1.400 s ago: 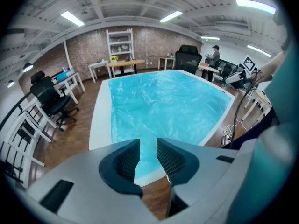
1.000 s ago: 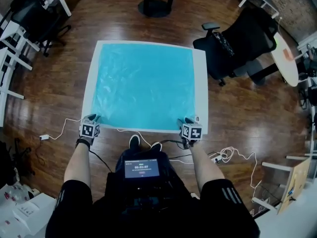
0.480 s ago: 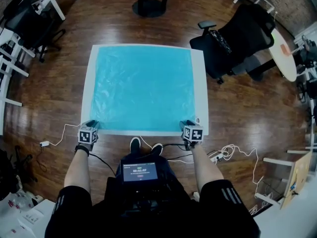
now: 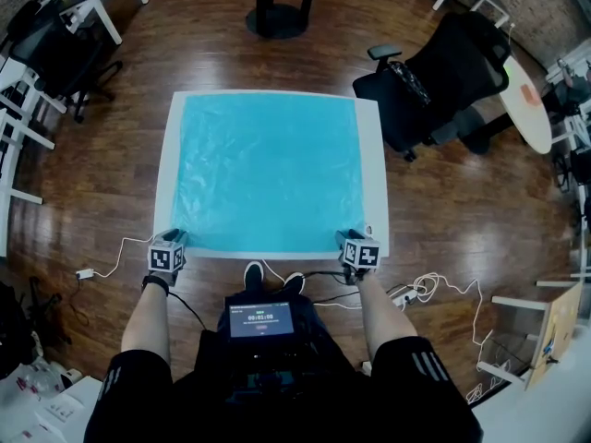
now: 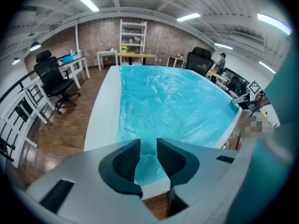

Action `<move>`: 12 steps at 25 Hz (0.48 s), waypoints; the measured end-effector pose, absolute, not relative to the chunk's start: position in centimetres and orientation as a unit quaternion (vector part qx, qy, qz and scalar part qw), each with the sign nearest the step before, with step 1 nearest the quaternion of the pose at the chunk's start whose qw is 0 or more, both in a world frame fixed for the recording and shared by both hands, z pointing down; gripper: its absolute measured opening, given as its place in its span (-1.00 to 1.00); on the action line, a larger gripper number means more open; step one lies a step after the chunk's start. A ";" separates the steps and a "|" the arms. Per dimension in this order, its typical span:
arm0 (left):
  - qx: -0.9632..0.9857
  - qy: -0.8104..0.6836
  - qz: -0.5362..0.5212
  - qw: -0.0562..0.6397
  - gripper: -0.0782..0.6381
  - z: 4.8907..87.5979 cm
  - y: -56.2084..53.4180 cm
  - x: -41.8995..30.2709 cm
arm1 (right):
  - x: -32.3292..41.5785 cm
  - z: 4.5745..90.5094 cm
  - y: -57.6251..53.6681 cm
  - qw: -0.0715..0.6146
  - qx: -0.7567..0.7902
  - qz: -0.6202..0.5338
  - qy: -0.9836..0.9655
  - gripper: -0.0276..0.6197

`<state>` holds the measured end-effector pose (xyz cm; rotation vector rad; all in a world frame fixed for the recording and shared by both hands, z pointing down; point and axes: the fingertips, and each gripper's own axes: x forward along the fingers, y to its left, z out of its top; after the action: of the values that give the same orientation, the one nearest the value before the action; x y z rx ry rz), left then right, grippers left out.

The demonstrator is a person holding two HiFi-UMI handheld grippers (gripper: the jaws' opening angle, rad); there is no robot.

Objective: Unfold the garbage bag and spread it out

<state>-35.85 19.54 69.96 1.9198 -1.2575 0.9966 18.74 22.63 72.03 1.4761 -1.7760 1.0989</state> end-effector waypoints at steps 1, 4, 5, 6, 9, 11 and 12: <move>0.731 -0.480 0.372 0.312 -0.48 69.5 19.2 -35.8 | 18.7 71.7 22.4 0.275 0.557 0.415 -0.665 -0.23; 0.741 -0.487 0.352 0.299 -0.48 67.8 18.0 -35.3 | 18.6 69.9 21.1 0.240 0.568 0.408 -0.674 -0.23; 0.745 -0.489 0.345 0.294 -0.48 67.1 17.5 -35.0 | 18.6 69.2 20.6 0.232 0.570 0.402 -0.678 -0.23; 0.749 -0.491 0.338 0.289 -0.48 66.4 17.0 -34.7 | 18.6 68.4 20.0 0.225 0.572 0.397 -0.682 -0.23; 0.767 -0.493 0.306 0.275 -0.48 64.0 15.3 -33.4 | 18.5 66.0 18.4 0.201 0.578 0.382 -0.693 -0.23; 0.782 -0.489 0.282 0.264 -0.48 62.3 14.2 -32.2 | 18.2 64.3 17.4 0.185 0.580 0.372 -0.700 -0.23; 0.788 -0.489 0.270 0.257 -0.48 61.3 13.6 -31.6 | 17.9 63.4 17.0 0.177 0.580 0.367 -0.706 -0.23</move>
<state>-31.61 13.64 61.30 2.1385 -1.3268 0.7329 17.93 16.95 63.36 1.6417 -1.9973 1.0378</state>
